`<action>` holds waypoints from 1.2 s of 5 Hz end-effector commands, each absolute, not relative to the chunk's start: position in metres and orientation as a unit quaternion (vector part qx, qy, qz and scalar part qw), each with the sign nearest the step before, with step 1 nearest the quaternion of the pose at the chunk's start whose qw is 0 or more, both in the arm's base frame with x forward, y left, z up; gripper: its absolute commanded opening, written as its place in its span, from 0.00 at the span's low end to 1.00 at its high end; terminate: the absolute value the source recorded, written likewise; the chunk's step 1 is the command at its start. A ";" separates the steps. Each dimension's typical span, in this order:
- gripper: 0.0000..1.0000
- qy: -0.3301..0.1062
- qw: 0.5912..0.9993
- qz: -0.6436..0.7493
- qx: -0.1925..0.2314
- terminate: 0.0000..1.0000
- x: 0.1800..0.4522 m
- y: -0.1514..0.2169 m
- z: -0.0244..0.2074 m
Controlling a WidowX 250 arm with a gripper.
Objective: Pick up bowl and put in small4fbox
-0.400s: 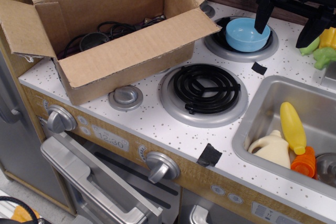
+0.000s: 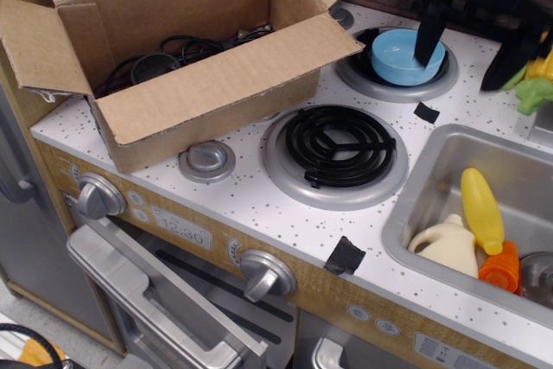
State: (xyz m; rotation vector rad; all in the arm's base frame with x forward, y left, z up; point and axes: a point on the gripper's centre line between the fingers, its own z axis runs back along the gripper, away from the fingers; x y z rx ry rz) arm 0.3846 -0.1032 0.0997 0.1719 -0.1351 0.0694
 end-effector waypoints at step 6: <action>1.00 -0.257 0.938 -0.215 0.084 0.00 0.489 -0.055 0.084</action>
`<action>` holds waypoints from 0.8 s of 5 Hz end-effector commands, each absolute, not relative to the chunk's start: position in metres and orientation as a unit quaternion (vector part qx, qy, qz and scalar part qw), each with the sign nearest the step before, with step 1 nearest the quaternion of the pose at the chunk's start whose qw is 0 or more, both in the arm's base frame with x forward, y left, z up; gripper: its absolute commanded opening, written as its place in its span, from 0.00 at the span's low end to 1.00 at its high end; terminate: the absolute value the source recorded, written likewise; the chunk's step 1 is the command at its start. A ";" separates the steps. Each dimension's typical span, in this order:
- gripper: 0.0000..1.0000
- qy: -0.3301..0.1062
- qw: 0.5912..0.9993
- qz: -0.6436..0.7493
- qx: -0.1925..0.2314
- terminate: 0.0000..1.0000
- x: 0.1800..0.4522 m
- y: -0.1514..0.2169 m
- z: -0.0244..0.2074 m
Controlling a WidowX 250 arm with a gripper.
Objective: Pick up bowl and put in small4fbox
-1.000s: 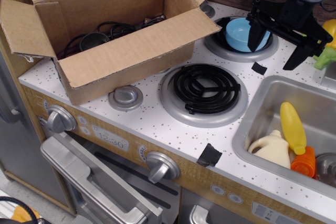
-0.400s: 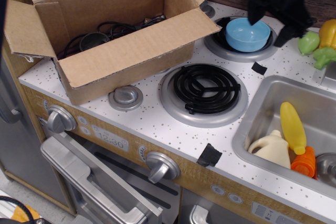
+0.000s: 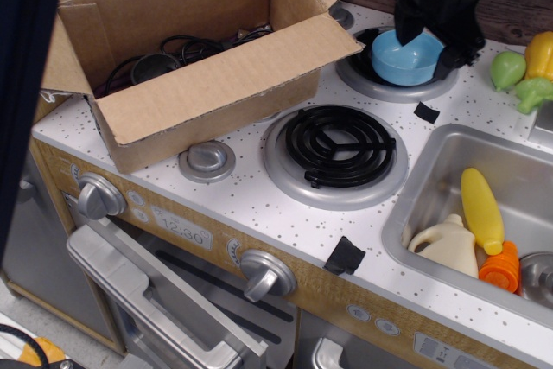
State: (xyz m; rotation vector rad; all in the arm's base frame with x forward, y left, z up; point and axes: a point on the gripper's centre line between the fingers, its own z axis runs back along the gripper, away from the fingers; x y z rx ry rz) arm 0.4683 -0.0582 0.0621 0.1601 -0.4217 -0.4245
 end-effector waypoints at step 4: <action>0.00 -0.254 0.951 -0.169 0.053 0.00 0.490 -0.071 0.065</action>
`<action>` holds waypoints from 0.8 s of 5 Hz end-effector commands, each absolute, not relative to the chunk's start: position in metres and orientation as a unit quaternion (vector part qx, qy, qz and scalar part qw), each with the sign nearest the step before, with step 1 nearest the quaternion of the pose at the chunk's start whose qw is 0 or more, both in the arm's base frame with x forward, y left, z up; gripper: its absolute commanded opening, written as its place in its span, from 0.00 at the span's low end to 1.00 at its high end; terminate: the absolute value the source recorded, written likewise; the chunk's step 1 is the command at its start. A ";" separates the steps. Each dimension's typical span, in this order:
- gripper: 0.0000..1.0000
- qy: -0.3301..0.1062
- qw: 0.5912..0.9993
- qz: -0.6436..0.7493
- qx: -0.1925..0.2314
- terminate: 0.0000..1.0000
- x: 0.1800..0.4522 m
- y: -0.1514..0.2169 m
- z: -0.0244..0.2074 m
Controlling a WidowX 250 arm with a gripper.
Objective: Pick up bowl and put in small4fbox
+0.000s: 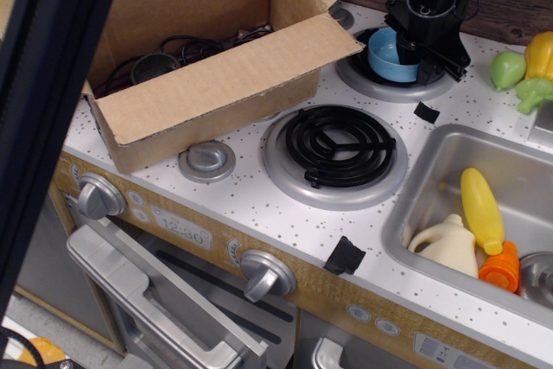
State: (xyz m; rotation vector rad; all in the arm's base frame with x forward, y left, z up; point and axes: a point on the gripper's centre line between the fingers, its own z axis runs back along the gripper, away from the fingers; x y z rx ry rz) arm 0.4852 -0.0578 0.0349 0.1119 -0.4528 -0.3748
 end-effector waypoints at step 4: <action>0.00 -0.199 0.979 0.022 0.035 0.00 0.438 -0.147 0.122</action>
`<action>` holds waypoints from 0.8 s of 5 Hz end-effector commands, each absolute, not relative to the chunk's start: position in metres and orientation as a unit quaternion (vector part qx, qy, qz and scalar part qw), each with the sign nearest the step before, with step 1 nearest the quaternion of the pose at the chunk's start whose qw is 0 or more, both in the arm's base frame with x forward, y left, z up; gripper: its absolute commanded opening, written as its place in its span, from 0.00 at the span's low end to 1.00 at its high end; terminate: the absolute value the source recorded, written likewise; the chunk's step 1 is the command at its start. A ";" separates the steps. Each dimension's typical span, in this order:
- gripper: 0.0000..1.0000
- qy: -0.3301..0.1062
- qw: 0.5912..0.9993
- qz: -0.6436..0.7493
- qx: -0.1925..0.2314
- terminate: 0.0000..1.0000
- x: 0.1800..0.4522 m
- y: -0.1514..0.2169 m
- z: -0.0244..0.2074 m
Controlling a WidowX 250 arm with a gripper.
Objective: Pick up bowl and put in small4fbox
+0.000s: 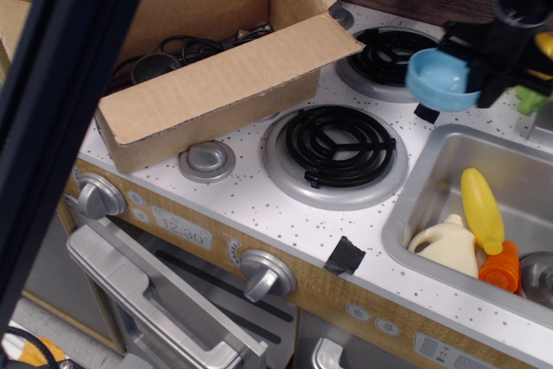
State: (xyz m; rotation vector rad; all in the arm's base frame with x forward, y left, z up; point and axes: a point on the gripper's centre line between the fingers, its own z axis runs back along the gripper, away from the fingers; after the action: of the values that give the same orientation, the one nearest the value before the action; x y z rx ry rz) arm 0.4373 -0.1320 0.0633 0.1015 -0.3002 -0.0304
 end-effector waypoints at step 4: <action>0.00 -0.113 0.981 0.046 0.154 0.00 0.380 -0.077 0.198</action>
State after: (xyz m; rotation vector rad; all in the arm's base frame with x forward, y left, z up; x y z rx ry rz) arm 0.3734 -0.0656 0.1708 0.3470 -0.1468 0.0942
